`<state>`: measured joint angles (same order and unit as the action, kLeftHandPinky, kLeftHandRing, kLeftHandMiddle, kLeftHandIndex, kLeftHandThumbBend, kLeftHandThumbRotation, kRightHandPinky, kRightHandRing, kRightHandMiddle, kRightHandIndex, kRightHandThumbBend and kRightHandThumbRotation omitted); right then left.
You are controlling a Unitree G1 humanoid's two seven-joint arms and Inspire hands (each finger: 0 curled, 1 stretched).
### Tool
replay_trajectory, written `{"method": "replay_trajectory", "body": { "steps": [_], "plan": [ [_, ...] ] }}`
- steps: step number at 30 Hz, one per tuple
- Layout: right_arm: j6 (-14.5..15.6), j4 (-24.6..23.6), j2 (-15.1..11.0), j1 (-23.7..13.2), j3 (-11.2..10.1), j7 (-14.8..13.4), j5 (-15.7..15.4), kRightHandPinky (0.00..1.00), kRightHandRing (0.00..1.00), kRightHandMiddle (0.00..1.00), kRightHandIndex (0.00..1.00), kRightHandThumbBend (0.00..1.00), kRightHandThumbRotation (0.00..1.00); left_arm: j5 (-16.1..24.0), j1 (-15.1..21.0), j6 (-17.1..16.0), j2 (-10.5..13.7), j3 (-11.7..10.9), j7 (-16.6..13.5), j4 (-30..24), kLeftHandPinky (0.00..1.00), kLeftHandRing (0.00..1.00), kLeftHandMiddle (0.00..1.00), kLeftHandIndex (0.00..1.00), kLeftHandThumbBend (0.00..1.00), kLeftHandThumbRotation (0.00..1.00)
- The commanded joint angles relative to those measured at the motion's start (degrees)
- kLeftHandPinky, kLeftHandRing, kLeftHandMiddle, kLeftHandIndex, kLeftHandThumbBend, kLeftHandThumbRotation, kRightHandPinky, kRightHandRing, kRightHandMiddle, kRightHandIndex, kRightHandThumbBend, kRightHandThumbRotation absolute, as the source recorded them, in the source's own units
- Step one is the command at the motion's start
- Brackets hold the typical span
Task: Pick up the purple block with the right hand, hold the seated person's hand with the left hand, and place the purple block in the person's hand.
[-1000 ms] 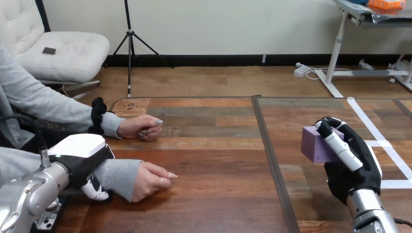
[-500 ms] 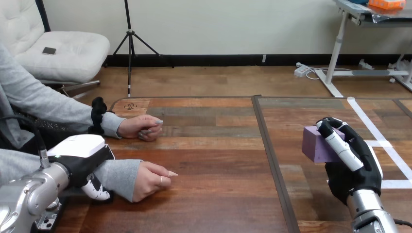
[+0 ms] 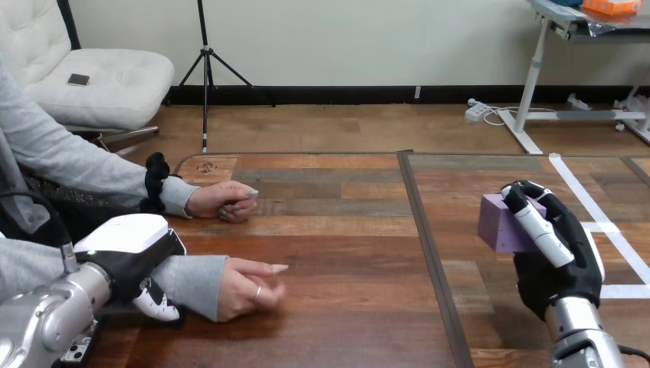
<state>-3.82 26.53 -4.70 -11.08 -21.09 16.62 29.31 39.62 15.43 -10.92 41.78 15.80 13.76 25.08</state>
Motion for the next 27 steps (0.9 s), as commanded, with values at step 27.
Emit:
{"method": "replay_trajectory", "body": {
  "steps": [27],
  "plan": [
    [-3.0, -5.8, 5.4, -1.2, 3.7, -3.0, -3.8, 0.31, 0.37, 0.42, 0.42, 0.87, 0.0, -5.6, -0.6, 1.1, -0.2, -7.9, -1.8, -17.1, 0.14, 0.22, 0.3, 0.33, 0.7, 0.0]
  ]
}}
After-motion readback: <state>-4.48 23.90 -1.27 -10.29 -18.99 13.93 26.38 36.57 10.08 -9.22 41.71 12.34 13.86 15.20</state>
